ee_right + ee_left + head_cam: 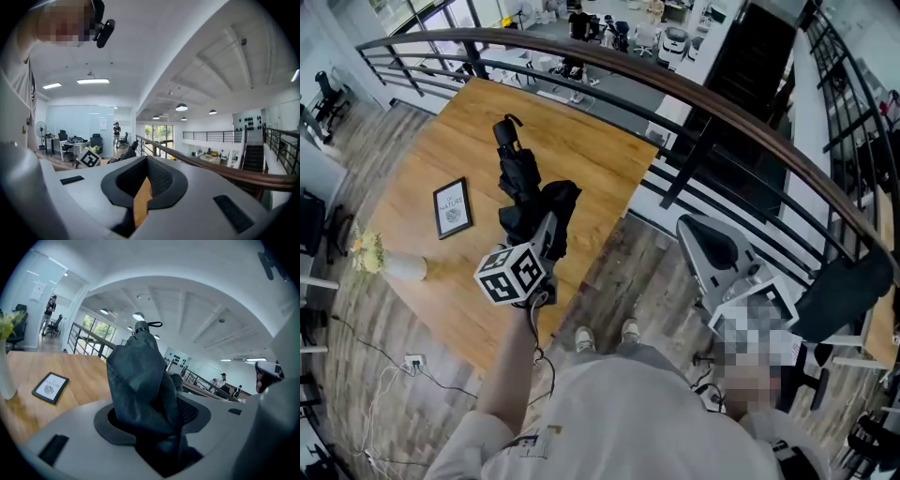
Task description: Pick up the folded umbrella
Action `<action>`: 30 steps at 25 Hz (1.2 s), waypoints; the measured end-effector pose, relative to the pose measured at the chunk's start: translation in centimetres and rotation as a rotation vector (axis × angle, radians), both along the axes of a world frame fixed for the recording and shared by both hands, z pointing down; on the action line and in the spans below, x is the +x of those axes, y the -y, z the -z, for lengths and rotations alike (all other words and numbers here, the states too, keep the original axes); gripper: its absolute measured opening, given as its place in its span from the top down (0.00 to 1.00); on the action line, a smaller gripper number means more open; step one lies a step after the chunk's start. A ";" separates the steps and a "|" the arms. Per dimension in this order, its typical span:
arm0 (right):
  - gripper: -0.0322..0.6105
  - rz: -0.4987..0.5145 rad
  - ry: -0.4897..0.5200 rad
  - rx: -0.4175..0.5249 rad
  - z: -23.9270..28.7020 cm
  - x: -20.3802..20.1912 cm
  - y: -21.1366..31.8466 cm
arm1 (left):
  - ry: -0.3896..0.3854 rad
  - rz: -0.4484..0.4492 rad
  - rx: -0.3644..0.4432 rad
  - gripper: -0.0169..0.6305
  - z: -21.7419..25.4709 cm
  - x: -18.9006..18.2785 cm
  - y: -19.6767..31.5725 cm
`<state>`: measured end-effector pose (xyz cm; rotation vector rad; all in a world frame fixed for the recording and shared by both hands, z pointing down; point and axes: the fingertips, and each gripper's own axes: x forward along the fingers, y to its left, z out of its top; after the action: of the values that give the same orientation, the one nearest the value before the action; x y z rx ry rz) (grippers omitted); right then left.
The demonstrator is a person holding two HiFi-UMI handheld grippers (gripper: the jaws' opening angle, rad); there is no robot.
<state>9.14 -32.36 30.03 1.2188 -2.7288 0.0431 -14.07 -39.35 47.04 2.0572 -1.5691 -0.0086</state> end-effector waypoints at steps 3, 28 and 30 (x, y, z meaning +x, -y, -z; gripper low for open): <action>0.91 -0.009 0.006 0.084 3.3 0.6 -1.7 | 0.076 -0.024 0.121 0.60 5.1 0.5 -1.4; 0.91 -0.031 0.096 0.280 9.7 2.8 -10.1 | 0.240 -0.107 0.674 0.59 23.6 2.5 -15.9; 0.91 -0.019 0.095 0.276 9.8 2.7 -10.0 | 0.247 -0.112 0.684 0.59 23.5 2.6 -16.5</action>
<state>11.85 -22.32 20.24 1.3412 -2.8789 -0.2899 -11.51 -22.83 23.52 2.7562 -1.7587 -0.2975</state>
